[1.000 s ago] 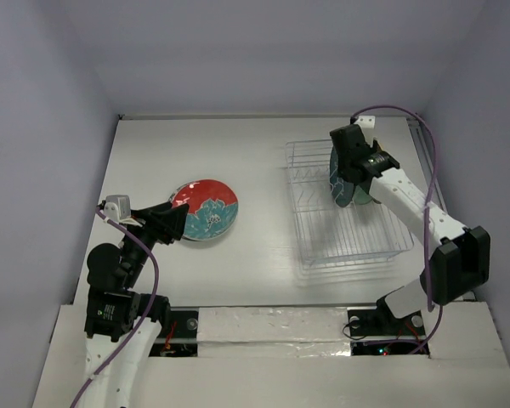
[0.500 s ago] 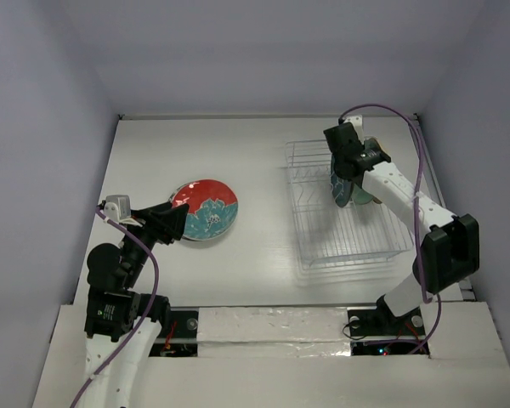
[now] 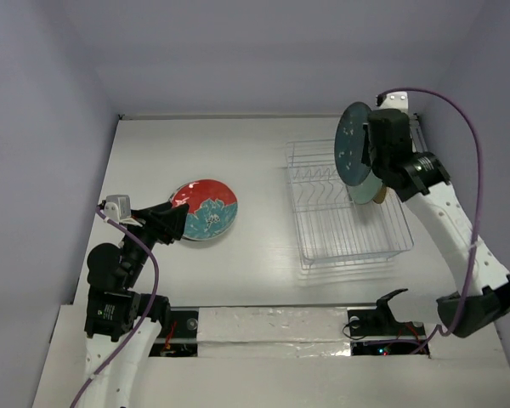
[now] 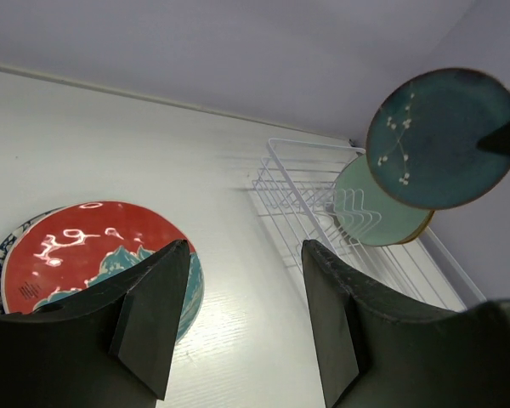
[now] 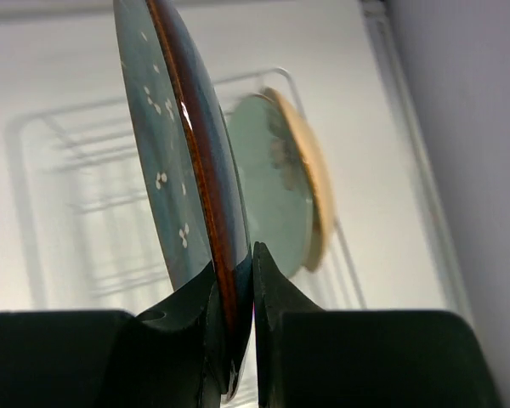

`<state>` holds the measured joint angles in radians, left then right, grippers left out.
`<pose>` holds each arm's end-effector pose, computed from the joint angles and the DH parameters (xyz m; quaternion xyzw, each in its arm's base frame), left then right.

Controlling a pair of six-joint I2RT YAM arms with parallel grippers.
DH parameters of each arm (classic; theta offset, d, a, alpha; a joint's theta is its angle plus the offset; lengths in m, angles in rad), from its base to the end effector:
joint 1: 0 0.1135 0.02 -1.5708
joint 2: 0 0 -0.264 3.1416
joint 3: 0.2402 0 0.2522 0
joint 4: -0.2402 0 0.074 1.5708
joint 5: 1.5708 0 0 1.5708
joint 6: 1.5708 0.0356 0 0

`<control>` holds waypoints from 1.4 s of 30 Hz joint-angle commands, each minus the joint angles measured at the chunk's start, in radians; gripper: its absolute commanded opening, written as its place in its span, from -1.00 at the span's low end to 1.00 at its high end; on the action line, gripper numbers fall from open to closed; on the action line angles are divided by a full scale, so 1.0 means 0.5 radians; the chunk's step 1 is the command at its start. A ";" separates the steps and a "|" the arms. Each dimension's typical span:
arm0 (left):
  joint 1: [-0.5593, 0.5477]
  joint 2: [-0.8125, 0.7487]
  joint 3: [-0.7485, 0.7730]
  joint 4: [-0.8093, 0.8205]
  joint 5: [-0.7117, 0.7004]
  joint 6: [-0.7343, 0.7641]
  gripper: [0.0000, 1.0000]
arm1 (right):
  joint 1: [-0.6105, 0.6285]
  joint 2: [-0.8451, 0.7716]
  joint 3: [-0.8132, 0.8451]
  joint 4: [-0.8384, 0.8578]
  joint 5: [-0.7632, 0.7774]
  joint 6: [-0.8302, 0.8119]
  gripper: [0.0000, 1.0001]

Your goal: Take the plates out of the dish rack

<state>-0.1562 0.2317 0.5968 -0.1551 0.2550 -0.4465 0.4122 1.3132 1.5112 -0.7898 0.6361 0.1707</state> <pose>0.0742 -0.0208 0.3402 0.0076 0.6317 -0.3052 0.7125 0.2525 0.0873 0.4185 0.0450 0.8499 -0.1360 0.5071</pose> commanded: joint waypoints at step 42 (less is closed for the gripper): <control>-0.010 0.000 -0.003 0.092 0.015 0.003 0.04 | 0.915 1.310 -0.283 2.172 -1.450 1.874 -0.24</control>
<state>-0.1562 0.2352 0.5968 -0.1551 0.2577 -0.4465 0.8539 2.0106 1.2991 0.1444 -0.0982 1.1049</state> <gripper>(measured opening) 0.520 0.343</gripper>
